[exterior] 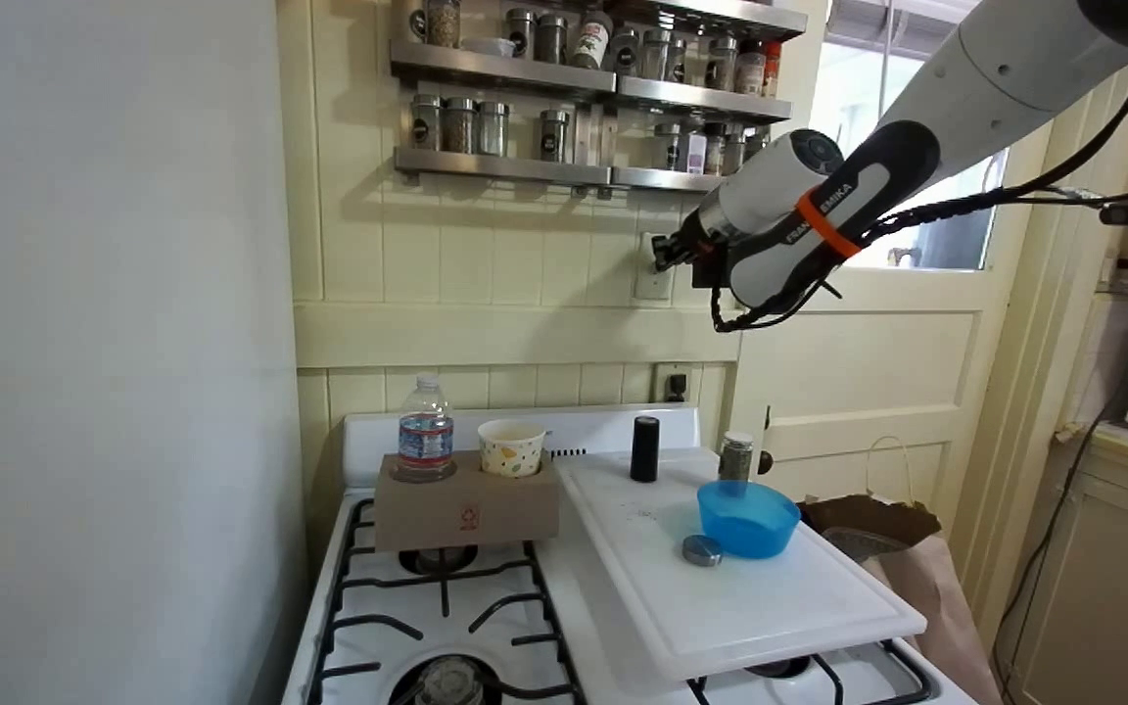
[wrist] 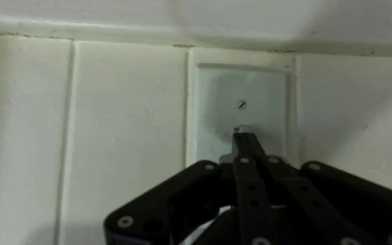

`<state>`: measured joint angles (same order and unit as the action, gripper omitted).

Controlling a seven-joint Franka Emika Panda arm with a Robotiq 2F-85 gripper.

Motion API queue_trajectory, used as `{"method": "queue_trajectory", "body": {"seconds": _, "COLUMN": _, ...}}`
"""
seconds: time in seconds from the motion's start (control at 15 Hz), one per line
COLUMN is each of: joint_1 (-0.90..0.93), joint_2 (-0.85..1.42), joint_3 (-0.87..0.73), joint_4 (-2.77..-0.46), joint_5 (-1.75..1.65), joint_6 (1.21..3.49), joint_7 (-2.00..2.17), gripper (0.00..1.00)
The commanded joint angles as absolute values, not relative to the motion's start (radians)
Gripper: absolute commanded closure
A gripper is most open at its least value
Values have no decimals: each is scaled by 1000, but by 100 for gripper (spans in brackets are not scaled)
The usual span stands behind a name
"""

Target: Push the button of the switch down

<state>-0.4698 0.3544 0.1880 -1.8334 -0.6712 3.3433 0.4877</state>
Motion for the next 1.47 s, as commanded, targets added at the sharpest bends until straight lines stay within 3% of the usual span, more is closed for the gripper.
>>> {"method": "queue_trajectory", "body": {"seconds": 0.0, "joint_1": -492, "joint_2": 347, "joint_3": 221, "joint_4": -1858, "joint_5": -669, "joint_6": 3273, "joint_7": 497, "gripper": 100}}
{"method": "queue_trajectory", "body": {"seconds": 0.2, "joint_1": -525, "joint_2": 297, "joint_3": 290, "joint_4": -1894, "joint_5": -654, "joint_6": 3223, "joint_7": 509, "gripper": 100}}
{"method": "queue_trajectory", "body": {"seconds": 0.67, "joint_1": -820, "joint_2": 187, "joint_3": 764, "joint_4": -2053, "joint_5": -335, "joint_6": 3002, "joint_7": 385, "gripper": 100}}
{"method": "queue_trajectory", "body": {"seconds": 0.73, "joint_1": -877, "joint_2": 170, "joint_3": 840, "joint_4": -2065, "joint_5": -247, "joint_6": 2948, "joint_7": 348, "gripper": 94}}
{"method": "queue_trajectory", "body": {"seconds": 0.8, "joint_1": -934, "joint_2": 152, "joint_3": 906, "joint_4": -2067, "joint_5": -170, "joint_6": 2896, "joint_7": 315, "gripper": 73}}
{"method": "queue_trajectory", "body": {"seconds": 1.0, "joint_1": -1119, "joint_2": 106, "joint_3": 1108, "joint_4": -2028, "joint_5": 66, "joint_6": 2679, "joint_7": 209, "gripper": 53}}
{"method": "queue_trajectory", "body": {"seconds": 1.13, "joint_1": -1186, "joint_2": 8, "joint_3": 1138, "joint_4": -2001, "joint_5": 219, "joint_6": 2510, "joint_7": 151, "gripper": 37}}
{"method": "queue_trajectory", "body": {"seconds": 1.27, "joint_1": -1217, "joint_2": -86, "joint_3": 1120, "joint_4": -1986, "joint_5": 331, "joint_6": 2348, "joint_7": 112, "gripper": 22}}
{"method": "queue_trajectory", "body": {"seconds": 1.33, "joint_1": -1025, "joint_2": -131, "joint_3": 903, "joint_4": -1974, "joint_5": 377, "joint_6": 2264, "joint_7": 98, "gripper": 15}}
{"method": "queue_trajectory", "body": {"seconds": 1.4, "joint_1": -995, "joint_2": -149, "joint_3": 862, "joint_4": -1971, "joint_5": 362, "joint_6": 2179, "joint_7": 121, "gripper": 7}}
